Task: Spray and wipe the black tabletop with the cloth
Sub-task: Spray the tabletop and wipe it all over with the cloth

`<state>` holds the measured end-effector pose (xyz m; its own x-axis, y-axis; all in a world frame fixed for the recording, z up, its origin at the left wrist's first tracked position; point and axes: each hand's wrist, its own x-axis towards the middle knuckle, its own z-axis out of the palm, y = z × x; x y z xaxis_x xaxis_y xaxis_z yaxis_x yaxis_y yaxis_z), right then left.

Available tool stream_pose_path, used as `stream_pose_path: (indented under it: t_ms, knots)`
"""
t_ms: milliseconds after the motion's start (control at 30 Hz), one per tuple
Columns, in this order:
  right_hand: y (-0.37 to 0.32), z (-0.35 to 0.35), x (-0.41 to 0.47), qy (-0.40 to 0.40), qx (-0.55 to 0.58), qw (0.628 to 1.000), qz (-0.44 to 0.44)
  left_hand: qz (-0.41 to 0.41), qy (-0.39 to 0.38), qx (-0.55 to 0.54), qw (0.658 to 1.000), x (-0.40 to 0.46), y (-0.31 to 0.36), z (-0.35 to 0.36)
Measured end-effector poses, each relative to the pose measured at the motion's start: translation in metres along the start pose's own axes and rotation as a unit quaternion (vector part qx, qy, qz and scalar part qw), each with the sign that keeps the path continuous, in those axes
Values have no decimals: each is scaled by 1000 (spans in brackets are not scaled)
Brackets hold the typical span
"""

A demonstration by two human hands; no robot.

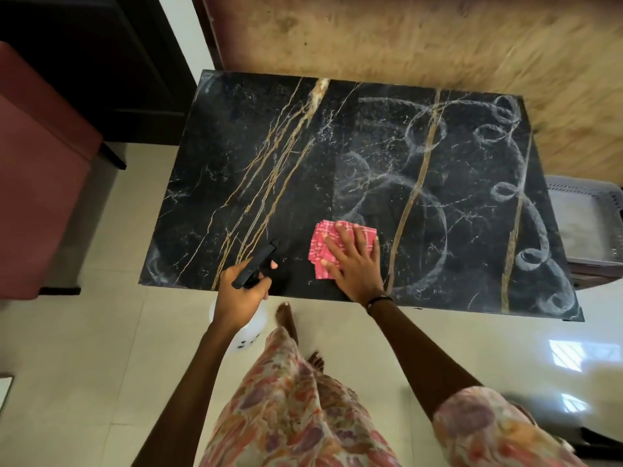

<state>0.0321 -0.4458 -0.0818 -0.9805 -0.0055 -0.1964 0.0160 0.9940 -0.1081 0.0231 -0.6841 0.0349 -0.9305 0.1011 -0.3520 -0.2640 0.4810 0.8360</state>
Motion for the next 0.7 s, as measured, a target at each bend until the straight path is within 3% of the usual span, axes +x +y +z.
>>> stream_pose_path:
  t_ms: [133, 233, 433, 567, 700]
  knots:
    - [-11, 12, -30, 11, -7, 995, -94, 13, -11, -11, 1000, 9, 14, 4]
    - [20, 20, -69, 11, -17, 992, -126, -1, -18, -12, 1000, 23, 21, 9]
    - [100, 6, -72, -8, -14, 1000, -22, 1, -26, -1, 1000, 45, 44, 21]
    - [84, -11, -18, -12, 7, 999, 53, 20, -38, 31, 999, 63, 52, 31]
    - [54, -3, -12, 7, 30, 999, 18, 47, -63, 10, 997, 78, 60, 46]
